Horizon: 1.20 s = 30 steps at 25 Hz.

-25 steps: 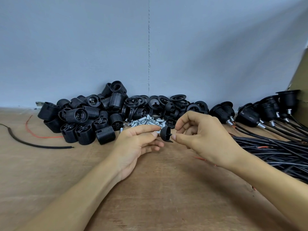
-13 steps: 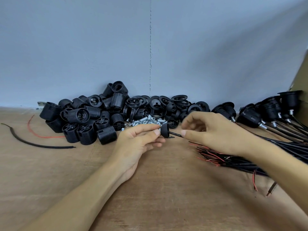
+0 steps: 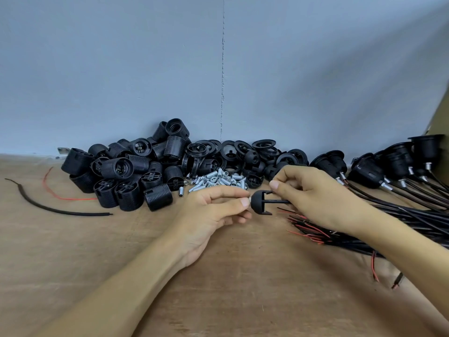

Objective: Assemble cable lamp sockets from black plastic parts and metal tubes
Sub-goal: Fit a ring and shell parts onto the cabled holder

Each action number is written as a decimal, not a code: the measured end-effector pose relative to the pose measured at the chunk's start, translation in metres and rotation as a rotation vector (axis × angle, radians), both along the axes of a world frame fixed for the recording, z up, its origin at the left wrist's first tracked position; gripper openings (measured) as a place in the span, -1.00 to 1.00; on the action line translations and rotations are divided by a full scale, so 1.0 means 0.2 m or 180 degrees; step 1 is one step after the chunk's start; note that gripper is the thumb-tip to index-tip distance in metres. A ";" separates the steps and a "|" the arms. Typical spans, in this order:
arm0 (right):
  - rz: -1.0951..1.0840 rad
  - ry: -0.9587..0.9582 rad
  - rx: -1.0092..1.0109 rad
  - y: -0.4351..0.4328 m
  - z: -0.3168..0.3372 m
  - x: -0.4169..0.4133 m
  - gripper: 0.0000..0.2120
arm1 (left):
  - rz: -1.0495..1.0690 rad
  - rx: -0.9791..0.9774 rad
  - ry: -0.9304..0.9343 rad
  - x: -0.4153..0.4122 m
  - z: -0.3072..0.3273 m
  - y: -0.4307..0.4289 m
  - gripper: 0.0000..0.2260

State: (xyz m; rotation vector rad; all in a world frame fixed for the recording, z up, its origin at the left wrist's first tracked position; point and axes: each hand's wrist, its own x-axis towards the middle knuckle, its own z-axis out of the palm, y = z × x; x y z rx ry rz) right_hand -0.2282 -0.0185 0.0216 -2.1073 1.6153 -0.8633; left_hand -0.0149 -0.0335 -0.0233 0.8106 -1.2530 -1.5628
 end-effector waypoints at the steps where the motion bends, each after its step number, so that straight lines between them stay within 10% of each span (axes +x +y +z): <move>1: 0.0023 -0.0007 -0.0073 0.01 -0.01 0.02 -0.79 | -0.0044 0.0043 0.0061 -0.01 0.00 0.01 -0.76; 6: -0.0098 -0.0445 0.0006 0.01 0.01 0.02 -0.77 | 0.0237 0.0548 0.0776 -0.03 0.01 0.00 -0.67; 11: 0.0178 0.0839 0.0741 0.00 0.13 -0.18 -0.66 | 0.0720 0.0895 0.1263 0.02 0.03 -0.04 -0.89; 17: 0.0162 -0.0280 0.0010 0.00 0.03 -0.03 -0.77 | 0.0420 0.0900 0.1225 -0.03 0.03 -0.01 -0.86; 24: 0.0271 -0.2363 0.1034 0.02 0.02 0.09 -0.79 | 0.0240 0.0766 0.1058 -0.05 0.03 0.01 -0.92; 30: 0.0175 -0.1211 0.1574 0.00 0.05 -0.06 -0.74 | 0.0787 0.0764 0.1189 -0.03 0.02 -0.02 -0.90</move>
